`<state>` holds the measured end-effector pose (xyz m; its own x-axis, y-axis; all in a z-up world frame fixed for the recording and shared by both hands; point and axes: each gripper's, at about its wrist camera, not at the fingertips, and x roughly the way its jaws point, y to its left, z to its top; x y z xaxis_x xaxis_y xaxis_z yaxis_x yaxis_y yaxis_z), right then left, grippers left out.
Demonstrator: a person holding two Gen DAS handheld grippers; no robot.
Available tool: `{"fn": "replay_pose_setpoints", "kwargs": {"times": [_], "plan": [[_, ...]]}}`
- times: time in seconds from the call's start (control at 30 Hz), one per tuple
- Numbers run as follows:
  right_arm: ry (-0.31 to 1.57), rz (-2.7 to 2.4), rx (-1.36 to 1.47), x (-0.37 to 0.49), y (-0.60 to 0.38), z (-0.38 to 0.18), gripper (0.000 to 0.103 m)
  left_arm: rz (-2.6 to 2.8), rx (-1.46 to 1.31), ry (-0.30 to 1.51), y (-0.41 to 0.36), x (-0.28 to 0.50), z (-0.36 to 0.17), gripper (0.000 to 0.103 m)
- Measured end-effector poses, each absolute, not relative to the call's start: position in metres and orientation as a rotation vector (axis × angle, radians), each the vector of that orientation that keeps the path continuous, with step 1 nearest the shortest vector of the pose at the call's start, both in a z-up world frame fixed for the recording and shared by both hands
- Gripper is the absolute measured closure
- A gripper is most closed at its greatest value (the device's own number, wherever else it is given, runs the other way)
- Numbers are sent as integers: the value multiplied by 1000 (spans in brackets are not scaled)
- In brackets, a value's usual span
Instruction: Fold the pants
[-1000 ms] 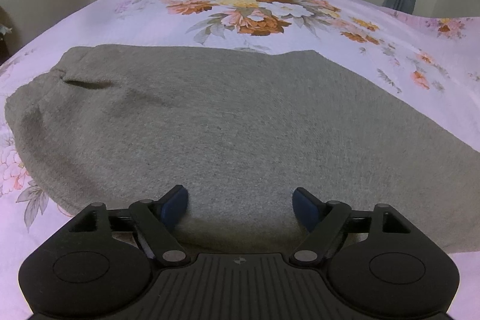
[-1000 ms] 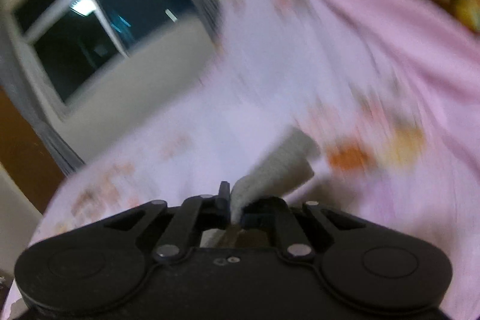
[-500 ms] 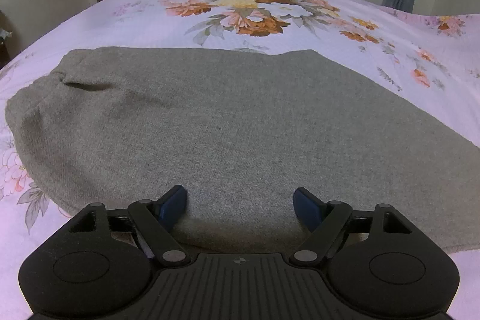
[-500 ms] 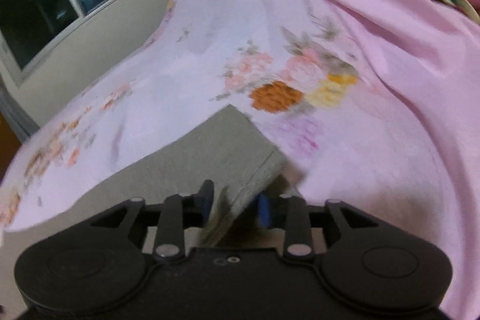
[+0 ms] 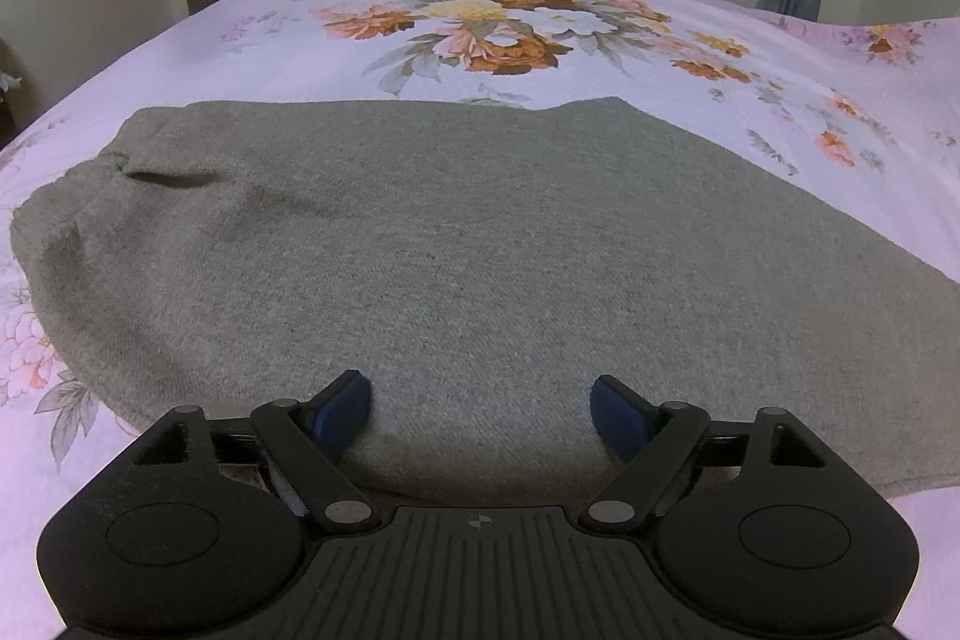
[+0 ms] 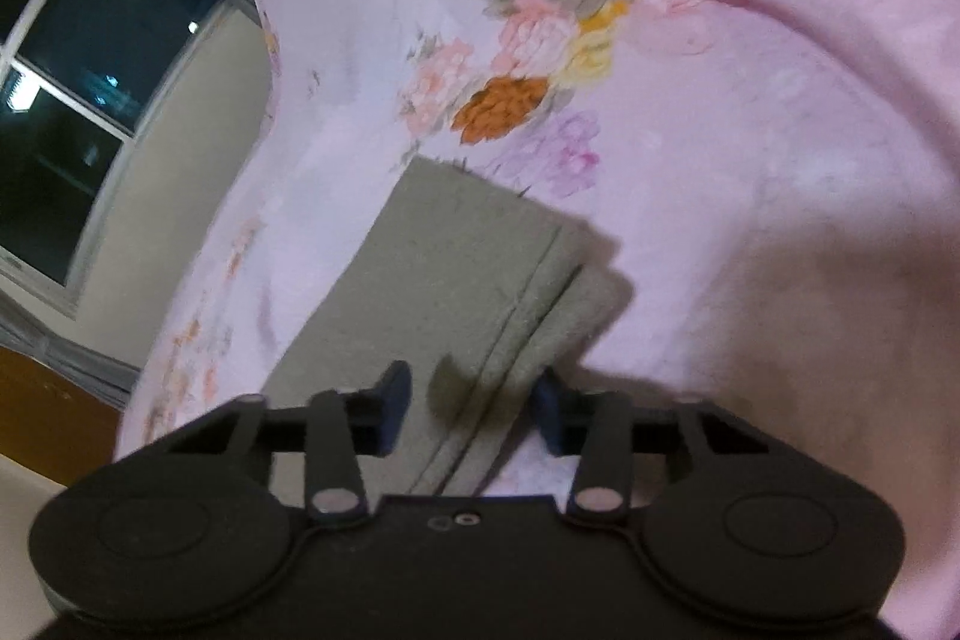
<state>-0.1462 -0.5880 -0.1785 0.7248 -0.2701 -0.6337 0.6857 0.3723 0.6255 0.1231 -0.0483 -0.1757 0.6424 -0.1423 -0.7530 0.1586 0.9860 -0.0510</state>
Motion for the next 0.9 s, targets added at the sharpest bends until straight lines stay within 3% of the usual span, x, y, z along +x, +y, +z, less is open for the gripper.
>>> {"fn": "replay_pose_setpoints", "kwargs": {"times": [0.03, 0.23, 0.33, 0.43, 0.63, 0.77, 0.9], "plan": [[476, -648, 1019, -142, -589, -178, 93, -170, 22, 857, -49, 123, -176, 20], [307, -571, 634, -137, -557, -94, 95, -177, 31, 862, -49, 125, -176, 19], [475, -644, 707, -139, -579, -136, 94, -180, 36, 862, -49, 125, -177, 18], [557, -685, 683, -139, -575, -166, 92, -177, 45, 865, -51, 125, -176, 17], [510, -790, 626, -156, -572, -133, 64, -177, 42, 860, -51, 123, -170, 17], [477, -752, 518, -153, -557, -108, 64, -227, 29, 824, -66, 111, -157, 17], [562, -533, 381, -104, -513, -106, 64, -339, 48, 818, -111, 105, -148, 17]]}}
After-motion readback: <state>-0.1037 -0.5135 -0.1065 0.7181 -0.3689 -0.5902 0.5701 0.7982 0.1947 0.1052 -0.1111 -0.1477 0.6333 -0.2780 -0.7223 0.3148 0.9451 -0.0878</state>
